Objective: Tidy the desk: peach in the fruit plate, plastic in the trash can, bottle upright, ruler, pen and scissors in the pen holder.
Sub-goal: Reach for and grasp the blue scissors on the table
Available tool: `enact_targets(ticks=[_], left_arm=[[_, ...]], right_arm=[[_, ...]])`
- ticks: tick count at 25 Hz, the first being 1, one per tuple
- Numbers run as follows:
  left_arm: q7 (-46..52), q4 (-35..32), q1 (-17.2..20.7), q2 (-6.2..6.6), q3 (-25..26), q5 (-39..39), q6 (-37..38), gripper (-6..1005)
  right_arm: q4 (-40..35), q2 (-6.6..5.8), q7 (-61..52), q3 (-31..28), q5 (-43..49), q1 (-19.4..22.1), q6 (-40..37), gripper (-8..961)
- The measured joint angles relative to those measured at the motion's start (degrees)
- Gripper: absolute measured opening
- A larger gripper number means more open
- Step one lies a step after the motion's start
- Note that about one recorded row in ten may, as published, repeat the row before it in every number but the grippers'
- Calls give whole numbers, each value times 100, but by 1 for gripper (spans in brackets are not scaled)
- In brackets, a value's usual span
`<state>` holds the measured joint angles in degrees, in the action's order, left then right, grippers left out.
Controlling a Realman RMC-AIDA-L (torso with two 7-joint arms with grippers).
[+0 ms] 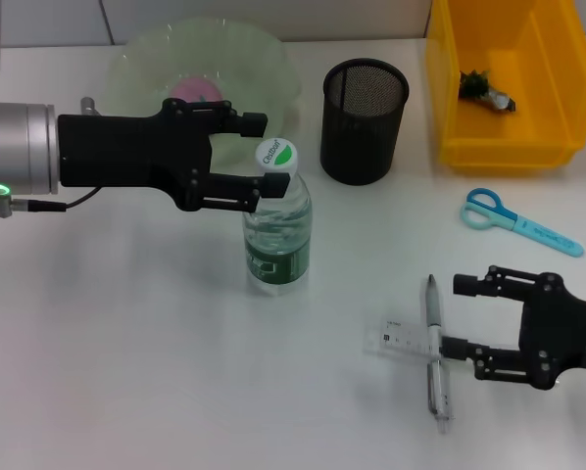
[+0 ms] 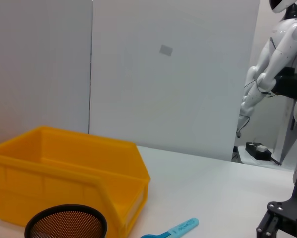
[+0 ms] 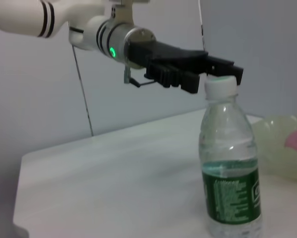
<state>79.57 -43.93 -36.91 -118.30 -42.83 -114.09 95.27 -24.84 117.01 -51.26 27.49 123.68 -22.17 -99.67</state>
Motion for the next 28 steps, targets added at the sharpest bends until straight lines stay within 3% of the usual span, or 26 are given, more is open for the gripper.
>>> enact_targets(ticks=[28], left_arm=[[-522,652,-19,-13,-46,65,-388,722]], right_arm=[[32,9,257,-210,-135,81,-49,743]])
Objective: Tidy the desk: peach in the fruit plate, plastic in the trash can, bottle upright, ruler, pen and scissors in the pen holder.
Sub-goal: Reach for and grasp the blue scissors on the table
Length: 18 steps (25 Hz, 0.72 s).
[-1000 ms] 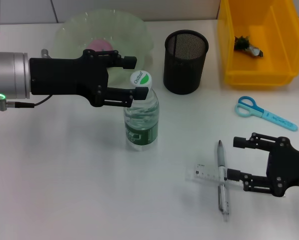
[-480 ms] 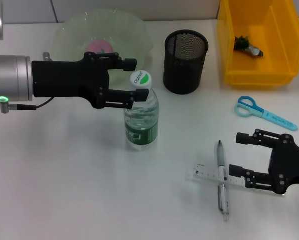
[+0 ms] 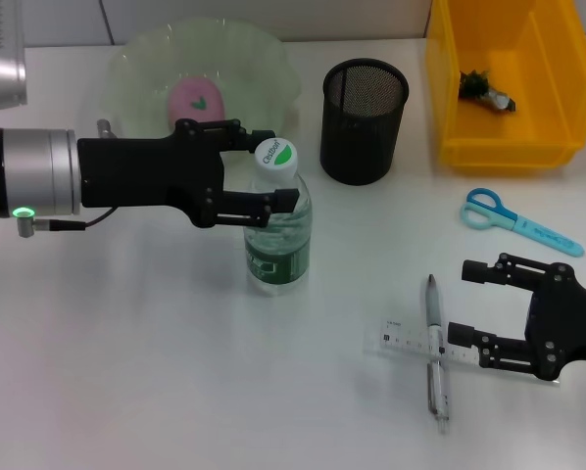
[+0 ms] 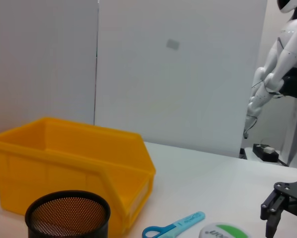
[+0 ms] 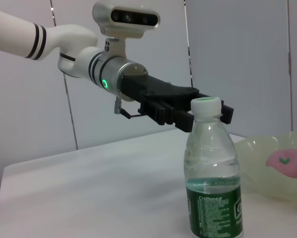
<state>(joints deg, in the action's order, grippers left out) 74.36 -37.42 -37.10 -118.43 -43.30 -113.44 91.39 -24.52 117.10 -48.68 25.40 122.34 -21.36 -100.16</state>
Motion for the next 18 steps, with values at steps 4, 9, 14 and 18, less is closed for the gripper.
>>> enact_targets(ticks=[4,9,14,18], left_arm=[[-119,155,-8,-4,27,16,-92,716],[-154,173,0,-5,5,82,-109,708],[-157,174,16,-5,-2,101,-112,699],[-159,174,19,-5,-3,108,-116,693]], right_arm=[[0,2,0,0,0,1,12,743],[1,5,-1,0,0,1,22,743],[0,11,-1,0,0,1,29,743],[0,16,-3,0,0,1,41,743]])
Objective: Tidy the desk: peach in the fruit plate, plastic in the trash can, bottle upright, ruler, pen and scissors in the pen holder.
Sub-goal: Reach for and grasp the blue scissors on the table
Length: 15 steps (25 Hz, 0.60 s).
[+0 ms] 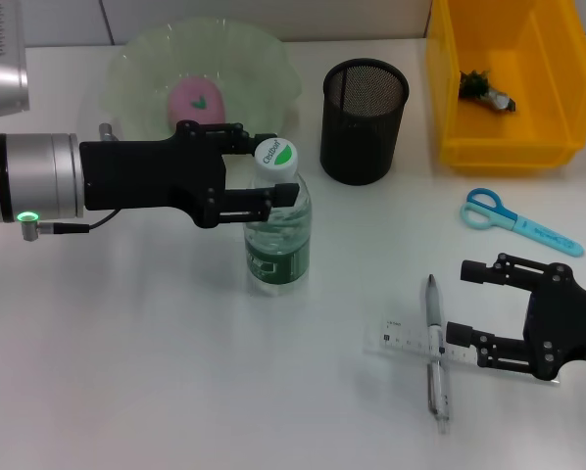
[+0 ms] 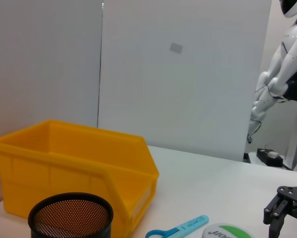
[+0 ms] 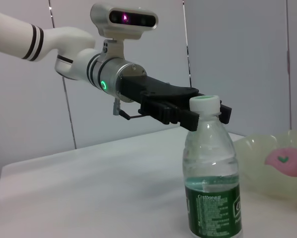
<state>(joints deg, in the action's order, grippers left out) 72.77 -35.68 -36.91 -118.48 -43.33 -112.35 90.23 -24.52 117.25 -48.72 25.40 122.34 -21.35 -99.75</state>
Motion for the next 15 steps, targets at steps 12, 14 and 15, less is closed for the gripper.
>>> enact_targets(ticks=[12,14,15], left_arm=[[-60,-1,1,8,0,8,-15,467],[-61,-1,1,9,-1,7,-8,464],[-61,-1,1,10,0,8,0,462]], right_arm=[[0,-1,-32,0,0,0,2,743],[0,-1,-35,0,0,0,2,743],[-3,-1,-37,0,0,0,4,743]])
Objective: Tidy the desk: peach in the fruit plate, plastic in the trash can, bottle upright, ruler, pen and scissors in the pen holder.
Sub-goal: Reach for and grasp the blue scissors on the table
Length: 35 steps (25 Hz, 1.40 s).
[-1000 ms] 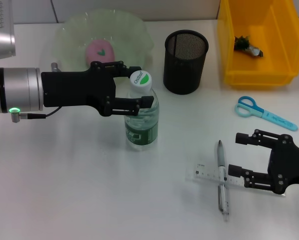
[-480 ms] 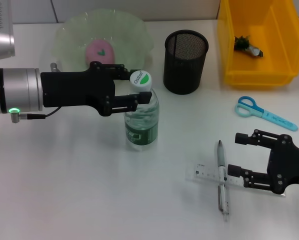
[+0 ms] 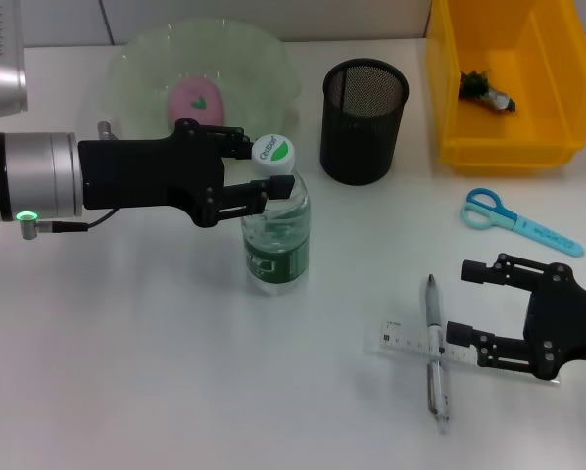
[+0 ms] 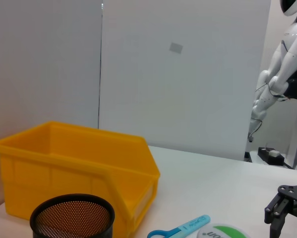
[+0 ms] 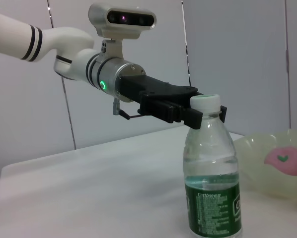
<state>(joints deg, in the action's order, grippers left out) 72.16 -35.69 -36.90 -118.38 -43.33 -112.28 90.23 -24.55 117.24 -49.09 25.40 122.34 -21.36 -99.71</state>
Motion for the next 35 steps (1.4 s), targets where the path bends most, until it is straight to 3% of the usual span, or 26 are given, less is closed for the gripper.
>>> enact_targets(ticks=[19,35], left_arm=[[0,-55,73,52,48,274,198,449],[16,-54,485,399,404,847,250,445]], right_arm=[[2,17,-14,-4,0,0,84,743],[-5,18,-13,-62,-16,-48,110,743]])
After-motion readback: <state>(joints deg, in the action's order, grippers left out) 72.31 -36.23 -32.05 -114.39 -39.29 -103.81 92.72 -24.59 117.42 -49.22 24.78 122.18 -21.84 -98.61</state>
